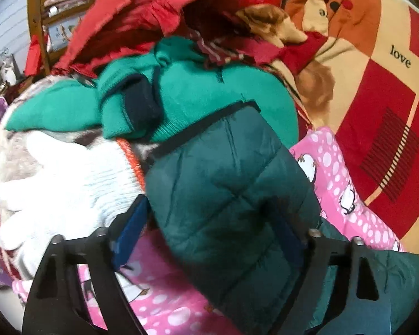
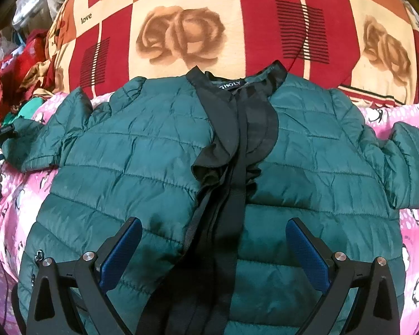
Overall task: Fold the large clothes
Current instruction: 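Move the left gripper to the jacket's sleeve cuff and grasp it, then lift the sleeve with the left gripper and fold it across the jacket body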
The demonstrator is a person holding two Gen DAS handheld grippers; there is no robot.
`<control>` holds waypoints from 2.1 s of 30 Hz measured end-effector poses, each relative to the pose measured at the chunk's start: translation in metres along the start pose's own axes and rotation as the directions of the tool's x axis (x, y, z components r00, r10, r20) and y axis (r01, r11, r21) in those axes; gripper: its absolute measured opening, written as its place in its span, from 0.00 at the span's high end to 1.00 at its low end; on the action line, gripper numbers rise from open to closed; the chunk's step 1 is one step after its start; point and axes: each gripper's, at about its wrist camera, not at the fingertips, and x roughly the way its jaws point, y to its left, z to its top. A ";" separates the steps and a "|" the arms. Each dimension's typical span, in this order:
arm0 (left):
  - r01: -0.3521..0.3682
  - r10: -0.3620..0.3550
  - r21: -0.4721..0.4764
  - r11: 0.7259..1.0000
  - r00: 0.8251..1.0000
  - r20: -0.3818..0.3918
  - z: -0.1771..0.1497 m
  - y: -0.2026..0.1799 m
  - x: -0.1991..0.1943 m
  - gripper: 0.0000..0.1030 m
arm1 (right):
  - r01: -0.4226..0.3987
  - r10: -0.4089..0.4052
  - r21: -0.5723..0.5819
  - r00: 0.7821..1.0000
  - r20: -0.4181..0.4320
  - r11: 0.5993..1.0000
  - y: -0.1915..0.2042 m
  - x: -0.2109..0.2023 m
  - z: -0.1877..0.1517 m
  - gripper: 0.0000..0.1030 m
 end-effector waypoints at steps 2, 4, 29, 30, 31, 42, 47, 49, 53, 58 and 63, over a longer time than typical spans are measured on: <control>0.010 -0.010 0.005 1.000 1.000 0.017 0.000 -0.002 0.002 0.20 | -0.001 0.001 0.005 1.000 -0.005 1.000 -0.001 0.002 0.000 0.01; 0.049 -0.049 0.001 0.999 0.998 0.025 0.000 -0.002 0.003 0.41 | -0.001 0.001 0.009 1.000 -0.012 1.000 -0.001 0.003 -0.001 0.01; 0.408 -0.414 0.130 0.904 0.910 0.027 -0.051 -0.048 -0.142 0.89 | 0.010 -0.013 0.066 0.999 0.039 0.998 -0.025 -0.019 -0.006 0.01; 0.414 -0.421 0.136 0.900 0.907 0.025 -0.053 -0.051 -0.146 0.89 | 0.013 -0.016 0.068 0.999 0.042 0.998 -0.027 -0.020 -0.006 0.01; 0.424 -0.432 0.147 0.894 0.902 0.022 -0.058 -0.057 -0.154 0.89 | 0.018 -0.021 0.072 0.999 0.046 0.997 -0.029 -0.022 -0.006 0.01; 0.477 -0.489 0.242 0.845 0.872 -0.013 -0.098 -0.104 -0.201 0.89 | 0.025 -0.031 0.119 0.998 0.049 0.993 -0.051 -0.033 -0.016 0.01; 0.489 -0.501 0.278 0.827 0.865 -0.033 -0.112 -0.123 -0.214 0.89 | 0.033 -0.040 0.125 0.998 0.052 0.992 -0.057 -0.036 -0.018 0.01; 0.491 -0.503 0.286 0.823 0.864 -0.035 -0.116 -0.127 -0.219 0.89 | 0.048 -0.054 0.120 0.998 0.044 0.992 -0.059 -0.035 -0.018 0.01; 0.491 -0.502 0.307 0.815 0.863 -0.046 -0.123 -0.138 -0.228 0.89 | 0.079 -0.084 0.108 0.996 0.041 0.991 -0.064 -0.034 -0.020 0.01; 0.500 -0.514 0.340 0.796 0.856 -0.055 -0.134 -0.153 -0.242 0.89 | 0.082 -0.087 0.112 0.995 0.040 0.990 -0.070 -0.034 -0.023 0.01; 0.506 -0.526 0.373 0.778 0.849 -0.054 -0.144 -0.169 -0.257 0.89 | 0.100 -0.106 0.104 0.993 0.051 0.989 -0.075 -0.035 -0.025 0.01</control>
